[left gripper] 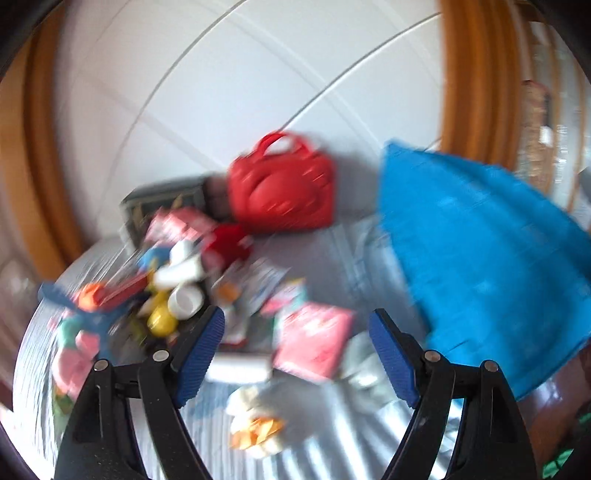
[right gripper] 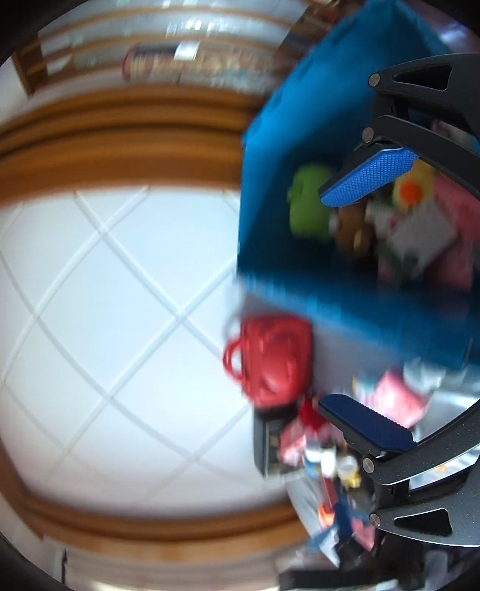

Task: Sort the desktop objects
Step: 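Move both open grippers back from the bin to the table pile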

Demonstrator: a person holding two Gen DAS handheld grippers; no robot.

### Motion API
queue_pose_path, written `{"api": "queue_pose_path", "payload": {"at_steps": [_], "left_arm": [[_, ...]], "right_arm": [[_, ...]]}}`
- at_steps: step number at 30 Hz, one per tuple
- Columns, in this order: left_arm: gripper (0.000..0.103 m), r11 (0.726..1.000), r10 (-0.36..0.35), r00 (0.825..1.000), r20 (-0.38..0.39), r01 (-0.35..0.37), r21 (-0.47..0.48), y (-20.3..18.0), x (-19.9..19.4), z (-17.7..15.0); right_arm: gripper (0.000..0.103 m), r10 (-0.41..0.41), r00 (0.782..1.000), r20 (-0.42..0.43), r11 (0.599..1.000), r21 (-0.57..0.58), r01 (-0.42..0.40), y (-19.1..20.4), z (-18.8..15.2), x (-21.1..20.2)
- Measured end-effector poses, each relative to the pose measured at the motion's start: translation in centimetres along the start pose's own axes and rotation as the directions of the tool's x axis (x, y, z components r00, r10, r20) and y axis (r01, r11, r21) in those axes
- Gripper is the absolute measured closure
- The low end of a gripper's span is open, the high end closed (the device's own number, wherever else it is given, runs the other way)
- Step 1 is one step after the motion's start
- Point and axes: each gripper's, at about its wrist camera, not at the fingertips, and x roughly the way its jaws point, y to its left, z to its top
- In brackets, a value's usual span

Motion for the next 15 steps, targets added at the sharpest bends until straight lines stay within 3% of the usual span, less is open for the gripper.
{"api": "queue_pose_path", "payload": {"at_steps": [4,9,15], "left_arm": [[0.023,0.992,0.097,0.990,-0.104,-0.105,-0.068,5.4,2.4,-4.1],[0.023,0.986,0.102,0.973,-0.207,-0.126,-0.107,7.9,5.2,-7.8],[0.023,0.986,0.076,0.954,-0.289,-0.116,-0.124,8.2,8.8,-11.2]], "right_arm": [[0.000,0.110,0.994,-0.022,0.993,-0.044,-0.111,5.6,-0.9,2.5],[0.000,0.216,0.964,-0.154,0.974,-0.041,-0.224,10.9,-4.7,7.5],[0.000,0.165,0.938,-0.304,0.984,-0.008,-0.176,12.4,-11.5,13.0]]}}
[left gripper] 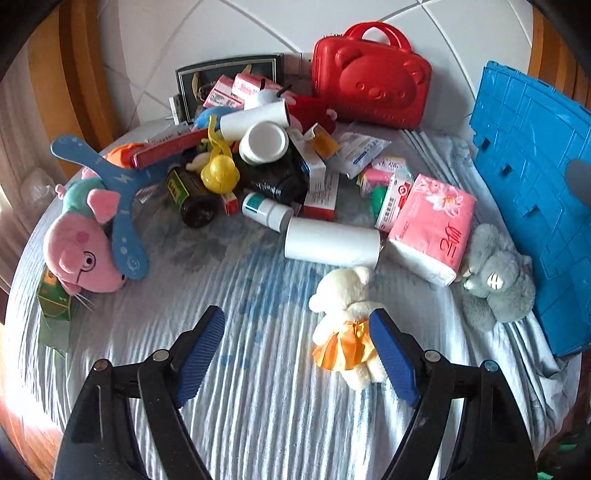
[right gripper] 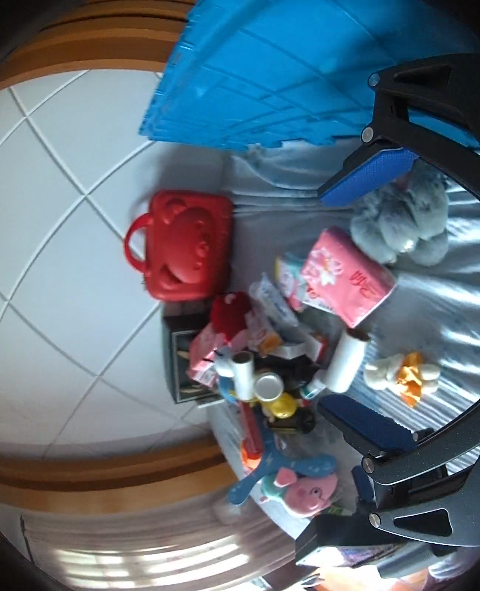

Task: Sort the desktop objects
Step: 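Grasp the cream teddy bear with the left gripper while the right grasps the grey koala plush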

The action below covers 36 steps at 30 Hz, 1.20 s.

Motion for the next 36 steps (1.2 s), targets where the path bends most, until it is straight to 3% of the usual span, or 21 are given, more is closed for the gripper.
{"api": "queue_pose_path", "payload": {"at_steps": [8,16,19,21,24,26,27,29,31,33,36], "left_arm": [[0.023,0.999,-0.048,0.997,-0.054,0.046,-0.027,-2.0,5.3,-0.9],[0.023,0.998,-0.058,0.994,-0.091,0.058,0.001,-4.7,8.9,-1.3],[0.023,0.999,-0.047,0.993,-0.105,0.048,0.002,-5.0,9.9,-1.4],[0.023,0.999,-0.036,0.995,-0.095,0.038,0.020,-5.3,10.0,-1.4],[0.023,0.998,-0.036,0.996,-0.085,0.040,0.048,-5.7,10.1,-1.4],[0.050,0.996,-0.045,0.997,-0.066,0.050,0.069,-5.9,9.9,-1.2],[0.054,0.996,-0.050,0.996,-0.067,0.055,0.076,-5.9,9.8,-1.0],[0.063,0.994,-0.068,0.995,-0.074,0.074,0.082,-6.0,9.8,-0.8],[0.065,0.993,-0.075,0.995,-0.070,0.081,0.084,-5.9,9.3,-0.7],[0.066,0.993,-0.086,0.995,-0.049,0.090,0.079,-5.6,8.3,-0.4],[0.066,0.993,-0.087,0.996,-0.016,0.088,0.081,-5.5,6.9,0.1]], "right_arm": [[0.000,-0.130,0.978,-0.164,0.991,0.017,0.134,-3.8,-6.7,7.2],[0.000,-0.284,0.942,-0.177,0.959,-0.027,0.284,-5.6,-9.4,11.1],[0.000,-0.352,0.914,-0.201,0.934,-0.020,0.355,-6.7,-9.8,12.7],[0.000,-0.361,0.900,-0.244,0.926,0.025,0.378,-8.0,-10.1,13.8],[0.000,-0.305,0.904,-0.299,0.930,0.112,0.350,-9.9,-10.4,15.1],[0.001,-0.302,0.907,-0.294,0.929,0.121,0.349,-10.3,-10.2,15.3],[0.012,-0.300,0.909,-0.290,0.933,0.112,0.343,-10.2,-10.2,15.3],[0.020,-0.331,0.902,-0.277,0.926,0.090,0.367,-9.6,-10.1,15.2],[0.070,-0.344,0.902,-0.260,0.925,0.072,0.373,-8.7,-10.0,14.8],[0.081,-0.320,0.917,-0.240,0.939,0.051,0.341,-7.4,-9.8,14.0],[0.085,-0.295,0.933,-0.205,0.949,0.047,0.310,-6.2,-9.6,12.8]]}}
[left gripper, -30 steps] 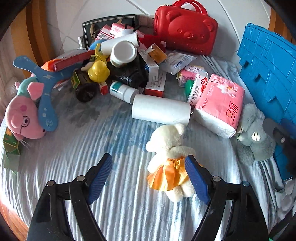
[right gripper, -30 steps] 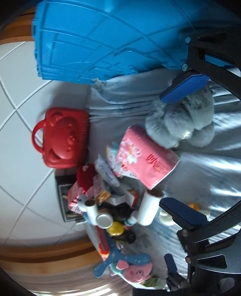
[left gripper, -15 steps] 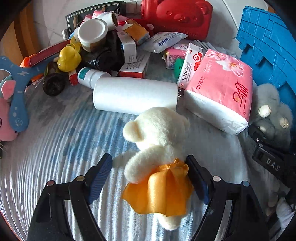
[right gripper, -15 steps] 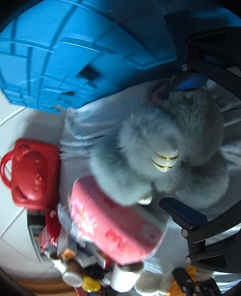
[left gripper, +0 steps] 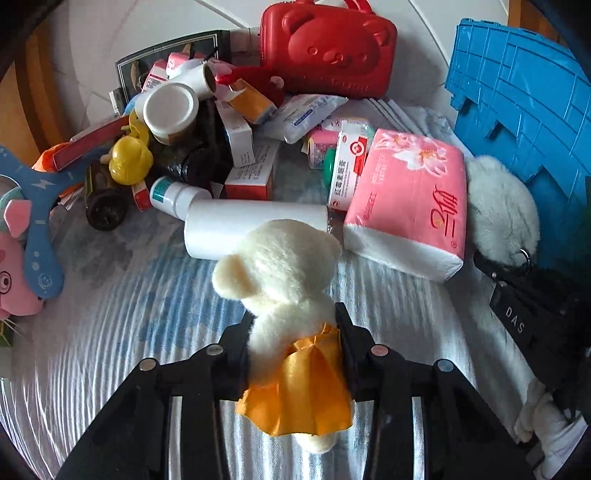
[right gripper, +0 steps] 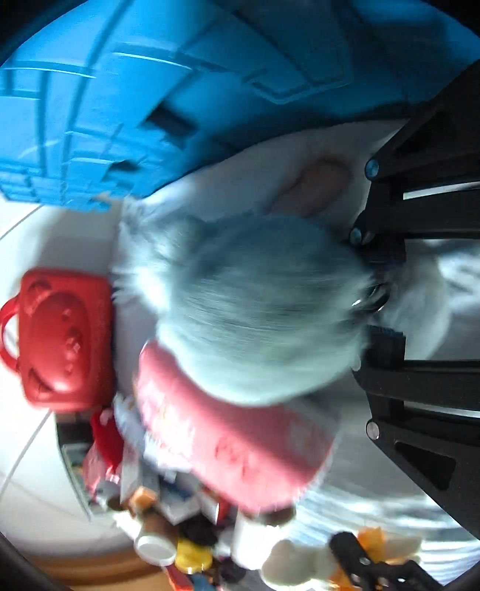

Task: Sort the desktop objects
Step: 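Grasp the cream teddy bear with the left gripper while the right grasps the grey koala plush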

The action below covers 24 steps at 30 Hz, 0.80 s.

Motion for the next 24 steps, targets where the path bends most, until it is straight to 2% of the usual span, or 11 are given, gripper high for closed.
{"api": "queue_pose_path", "payload": {"at_steps": [6,8,9,10,12,13,15,18,24], "left_arm": [[0.066,1.000,0.000,0.998,0.060,0.000,-0.005,1.3,-2.6,1.3],[0.066,1.000,0.006,0.998,0.059,-0.006,-0.003,1.6,-2.8,1.3],[0.066,1.000,0.006,0.998,0.055,-0.005,-0.006,1.7,-2.7,1.2],[0.066,1.000,0.007,0.999,0.048,-0.006,-0.011,2.0,-2.5,1.2],[0.066,1.000,0.004,0.999,0.036,-0.004,-0.017,2.2,-1.9,0.9],[0.066,1.000,0.005,0.999,0.032,-0.004,-0.017,2.3,-1.6,0.8],[0.066,1.000,0.006,1.000,0.024,-0.005,-0.015,2.4,-1.1,0.6],[0.066,1.000,0.003,1.000,0.010,-0.003,-0.026,2.5,-0.3,0.4],[0.066,1.000,0.005,1.000,0.015,-0.005,-0.021,2.4,0.8,0.8]], "right_arm": [[0.092,0.058,0.996,0.061,0.998,-0.001,-0.058,0.2,-0.1,-4.2],[0.091,0.086,0.995,0.053,0.996,-0.037,-0.084,0.9,-0.3,-5.1],[0.085,0.108,0.993,0.037,0.993,-0.045,-0.106,0.9,-0.5,-5.2],[0.075,0.124,0.992,0.033,0.991,-0.052,-0.122,1.0,-0.8,-5.3],[0.005,0.091,0.995,0.040,0.994,-0.065,-0.088,1.2,-1.1,-5.1],[0.000,0.070,0.996,0.053,0.996,-0.065,-0.067,1.2,-1.1,-4.9],[0.001,0.072,0.996,0.058,0.995,-0.072,-0.068,1.4,-0.7,-4.2],[0.001,0.065,0.998,0.007,0.993,-0.097,-0.064,1.9,-0.4,-2.1],[0.000,0.018,0.999,-0.030,0.993,-0.112,-0.022,2.0,0.7,2.6]]}}
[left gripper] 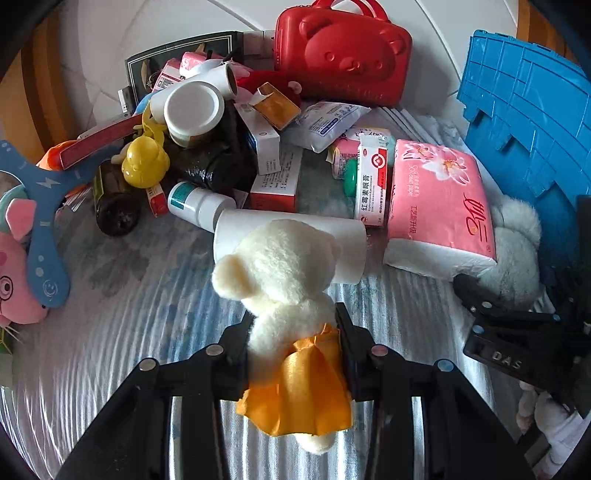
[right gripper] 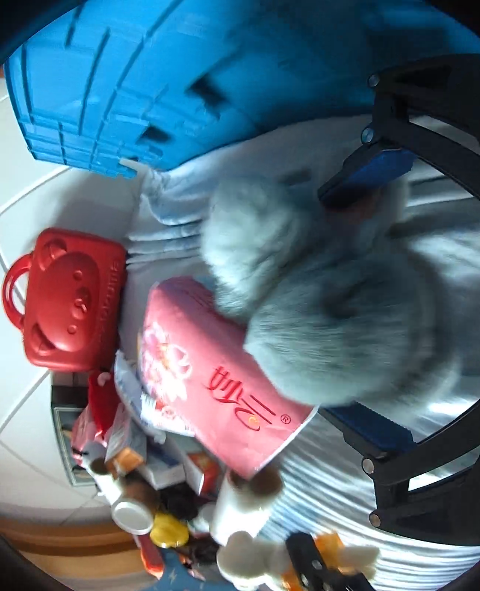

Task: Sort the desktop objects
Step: 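Grasp the cream teddy bear with the left gripper while the right grasps the grey koala plush, then carry the teddy bear and koala plush over the blue bin with both grippers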

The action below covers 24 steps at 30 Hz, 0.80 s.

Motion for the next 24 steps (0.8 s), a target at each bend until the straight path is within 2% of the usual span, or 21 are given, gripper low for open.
{"api": "queue_pose_path", "payload": {"at_steps": [2,3,4,5,8,15,20,24], "left_arm": [[0.066,1.000,-0.002,1.000,0.007,0.003,-0.001,-0.1,0.0,0.3],[0.066,1.000,-0.003,1.000,0.013,0.003,0.000,-0.1,-0.1,0.4],[0.066,1.000,-0.004,1.000,0.021,0.004,0.002,-0.2,-0.2,0.6],[0.066,1.000,-0.006,0.999,0.031,0.006,0.006,-0.3,-0.5,0.9],[0.066,1.000,-0.014,0.998,0.064,0.013,0.011,-0.4,-1.7,1.6],[0.066,0.999,-0.029,0.985,0.172,0.026,0.018,-0.8,-6.2,4.2],[0.066,0.998,-0.051,0.960,0.274,0.040,0.045,-1.7,-11.0,6.6],[0.066,0.996,-0.079,0.927,0.366,0.057,0.069,-2.6,-15.4,8.7]], "right_arm": [[0.001,0.024,0.999,-0.038,1.000,0.012,-0.024,-0.3,0.4,1.6],[0.022,0.051,0.998,-0.024,0.998,0.036,-0.050,-0.7,0.7,1.6],[0.045,0.022,1.000,-0.014,0.999,0.027,-0.021,-0.7,0.9,1.4],[0.055,0.002,1.000,-0.013,1.000,0.027,-0.002,-0.8,1.0,1.3],[0.056,0.034,0.999,0.018,0.997,0.074,-0.035,-1.6,1.4,-0.4],[0.056,0.067,0.973,0.220,0.995,0.057,-0.082,-0.9,3.4,-8.3],[0.056,0.075,0.934,0.350,0.994,0.046,-0.097,-0.8,6.1,-14.8],[0.056,0.047,0.897,0.440,0.993,0.073,-0.088,-1.8,8.0,-20.5]]}}
